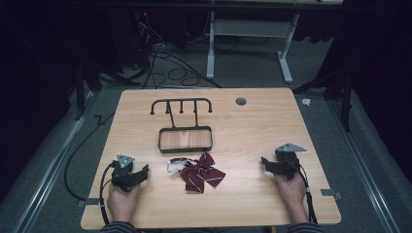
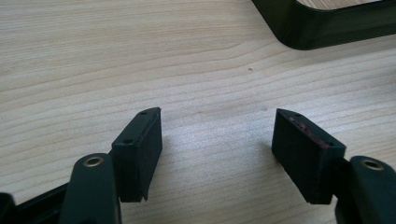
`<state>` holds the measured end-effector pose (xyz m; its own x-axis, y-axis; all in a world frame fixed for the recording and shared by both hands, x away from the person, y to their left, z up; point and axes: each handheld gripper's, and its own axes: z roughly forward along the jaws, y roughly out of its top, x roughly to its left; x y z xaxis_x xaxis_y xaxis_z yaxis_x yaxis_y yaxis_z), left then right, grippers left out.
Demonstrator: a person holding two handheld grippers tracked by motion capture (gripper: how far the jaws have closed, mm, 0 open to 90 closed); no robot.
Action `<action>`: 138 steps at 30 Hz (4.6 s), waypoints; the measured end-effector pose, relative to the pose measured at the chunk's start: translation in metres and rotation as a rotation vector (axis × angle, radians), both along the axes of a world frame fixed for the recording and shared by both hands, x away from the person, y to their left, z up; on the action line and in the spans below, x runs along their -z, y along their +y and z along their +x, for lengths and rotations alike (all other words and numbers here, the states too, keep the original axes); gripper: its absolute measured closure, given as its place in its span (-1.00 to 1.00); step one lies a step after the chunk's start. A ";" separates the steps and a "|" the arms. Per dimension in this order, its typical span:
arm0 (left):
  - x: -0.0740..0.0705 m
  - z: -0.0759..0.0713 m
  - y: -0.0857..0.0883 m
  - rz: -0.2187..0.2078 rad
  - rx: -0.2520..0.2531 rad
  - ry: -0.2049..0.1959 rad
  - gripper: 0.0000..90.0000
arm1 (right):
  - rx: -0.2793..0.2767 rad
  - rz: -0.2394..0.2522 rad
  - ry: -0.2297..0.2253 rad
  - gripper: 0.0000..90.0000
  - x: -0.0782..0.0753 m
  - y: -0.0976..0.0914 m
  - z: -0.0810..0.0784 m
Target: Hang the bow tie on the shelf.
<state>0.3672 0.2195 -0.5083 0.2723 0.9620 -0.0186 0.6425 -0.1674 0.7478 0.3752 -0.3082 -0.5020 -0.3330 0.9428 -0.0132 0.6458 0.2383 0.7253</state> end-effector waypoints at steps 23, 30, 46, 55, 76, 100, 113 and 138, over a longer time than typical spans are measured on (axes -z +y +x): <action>-0.002 -0.006 0.002 -0.004 0.036 0.010 -0.13 | -0.009 0.001 0.003 -0.27 0.000 0.000 0.000; -0.016 -0.018 -0.004 -0.042 0.098 -0.037 -0.18 | -0.012 0.000 0.002 -0.28 0.000 0.000 0.000; -0.045 -0.036 -0.035 -0.062 0.240 -0.094 -0.14 | -0.013 -0.001 0.003 -0.28 0.000 0.000 0.000; -0.053 -0.029 -0.057 -0.062 0.307 -0.109 -0.12 | -0.014 -0.001 0.003 -0.28 0.000 0.000 0.000; -0.050 -0.007 -0.079 -0.027 0.344 -0.082 0.05 | -0.018 -0.003 0.001 -0.28 0.000 0.000 0.000; -0.038 0.020 -0.084 -0.063 0.373 -0.026 0.69 | -0.016 -0.001 0.003 -0.28 0.000 0.000 0.000; -0.046 0.021 -0.081 -0.053 0.373 -0.040 0.76 | -0.018 -0.003 0.002 -0.28 0.000 0.000 0.000; -0.101 0.019 -0.087 -0.094 0.453 -0.123 0.77 | -0.018 0.001 0.003 -0.28 0.000 0.000 0.000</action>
